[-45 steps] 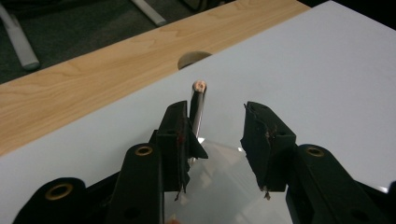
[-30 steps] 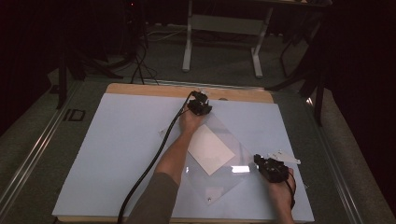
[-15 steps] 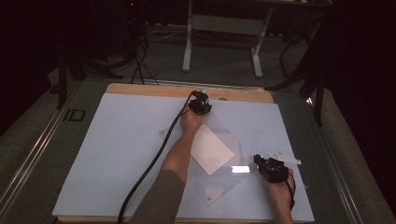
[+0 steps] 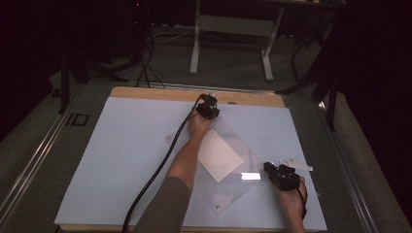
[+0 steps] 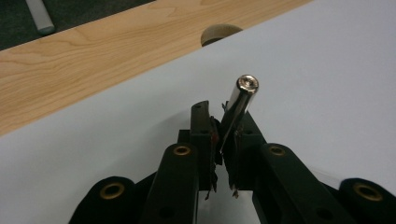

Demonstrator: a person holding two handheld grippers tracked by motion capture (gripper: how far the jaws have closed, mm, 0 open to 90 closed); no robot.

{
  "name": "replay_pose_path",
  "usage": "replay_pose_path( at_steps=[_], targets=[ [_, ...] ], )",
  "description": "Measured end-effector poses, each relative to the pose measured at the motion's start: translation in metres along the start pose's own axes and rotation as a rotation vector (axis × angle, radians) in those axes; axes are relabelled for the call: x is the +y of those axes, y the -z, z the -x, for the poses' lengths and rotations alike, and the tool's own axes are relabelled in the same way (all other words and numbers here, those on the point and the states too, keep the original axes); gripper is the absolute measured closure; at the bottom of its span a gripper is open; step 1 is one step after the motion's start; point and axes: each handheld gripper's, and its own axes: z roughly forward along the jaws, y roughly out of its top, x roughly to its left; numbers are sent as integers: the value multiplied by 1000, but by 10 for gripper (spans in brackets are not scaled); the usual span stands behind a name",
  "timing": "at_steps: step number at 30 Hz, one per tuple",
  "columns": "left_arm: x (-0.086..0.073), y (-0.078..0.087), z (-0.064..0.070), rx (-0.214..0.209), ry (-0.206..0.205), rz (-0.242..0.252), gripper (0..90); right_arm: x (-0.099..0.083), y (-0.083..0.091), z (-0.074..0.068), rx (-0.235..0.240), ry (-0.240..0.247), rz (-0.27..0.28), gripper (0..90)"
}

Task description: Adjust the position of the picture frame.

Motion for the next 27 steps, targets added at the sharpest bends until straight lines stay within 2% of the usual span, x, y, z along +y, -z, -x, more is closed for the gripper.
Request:
replay_pose_path(
  at_steps=[6, 11, 18, 27],
  targets=[
    [1, 3, -1, 6, -26, -27, 840, 1, 0, 2, 21, -17, -4, 839],
    [1, 7, -4, 5, -27, -46, 842, 3, -1, 4, 39, -24, -9, 839],
    [4, 13, -8, -5, -14, -46, 843, 7, 1, 3, 48, -29, 1, 835],
    [5, 22, -9, 0, -20, -53, 846, 10, 3, 2, 62, -28, 14, 830]
  ],
)
